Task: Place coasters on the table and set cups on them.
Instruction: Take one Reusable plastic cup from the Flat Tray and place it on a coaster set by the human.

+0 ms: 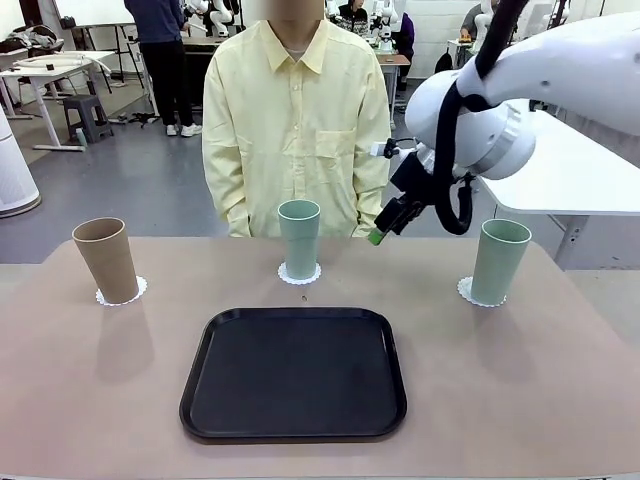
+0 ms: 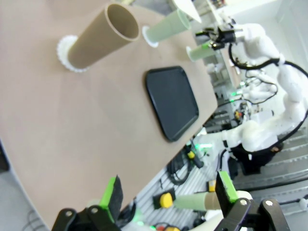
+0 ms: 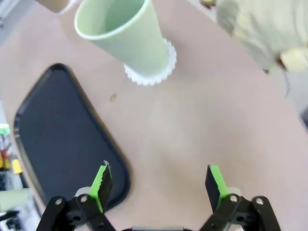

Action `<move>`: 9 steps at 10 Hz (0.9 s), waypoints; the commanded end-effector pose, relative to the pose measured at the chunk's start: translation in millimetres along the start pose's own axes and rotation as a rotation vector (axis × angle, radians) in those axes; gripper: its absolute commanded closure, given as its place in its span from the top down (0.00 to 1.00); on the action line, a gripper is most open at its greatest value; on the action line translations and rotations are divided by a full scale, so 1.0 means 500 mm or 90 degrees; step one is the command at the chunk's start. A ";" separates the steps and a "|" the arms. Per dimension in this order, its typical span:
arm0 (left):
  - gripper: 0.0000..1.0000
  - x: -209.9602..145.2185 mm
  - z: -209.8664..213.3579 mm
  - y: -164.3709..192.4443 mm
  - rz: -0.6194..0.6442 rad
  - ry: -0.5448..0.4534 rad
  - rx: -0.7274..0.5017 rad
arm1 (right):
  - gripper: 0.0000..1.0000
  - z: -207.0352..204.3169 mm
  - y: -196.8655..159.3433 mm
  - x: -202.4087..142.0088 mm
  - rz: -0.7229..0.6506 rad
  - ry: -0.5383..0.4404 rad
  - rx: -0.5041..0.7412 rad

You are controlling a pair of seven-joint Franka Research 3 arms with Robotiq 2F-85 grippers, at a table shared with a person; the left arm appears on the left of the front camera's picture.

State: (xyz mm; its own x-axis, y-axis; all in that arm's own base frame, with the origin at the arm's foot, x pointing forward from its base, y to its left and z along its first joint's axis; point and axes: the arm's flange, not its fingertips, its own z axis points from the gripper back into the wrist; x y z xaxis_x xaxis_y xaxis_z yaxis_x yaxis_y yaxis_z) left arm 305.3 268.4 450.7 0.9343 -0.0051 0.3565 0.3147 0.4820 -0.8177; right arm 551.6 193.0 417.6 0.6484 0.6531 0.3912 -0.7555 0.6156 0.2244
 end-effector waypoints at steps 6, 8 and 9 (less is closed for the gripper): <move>1.00 0.003 0.002 -0.007 0.006 -0.011 -0.008 | 1.00 0.126 0.256 -0.075 -0.192 0.220 -0.158; 1.00 0.003 0.002 -0.007 0.006 -0.011 -0.008 | 1.00 0.127 0.282 -0.112 -0.180 0.243 -0.177; 1.00 0.003 0.002 -0.007 0.006 -0.011 -0.008 | 1.00 0.117 0.266 -0.138 -0.150 0.249 -0.221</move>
State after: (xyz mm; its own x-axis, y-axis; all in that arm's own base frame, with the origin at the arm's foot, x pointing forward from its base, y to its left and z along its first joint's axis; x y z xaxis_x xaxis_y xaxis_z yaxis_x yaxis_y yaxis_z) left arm 305.3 268.3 450.7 0.9343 -0.0052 0.3565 0.3147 0.4821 -0.8177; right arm 403.9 213.3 484.4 0.8414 0.5402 -0.0167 -0.5400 0.8416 0.0131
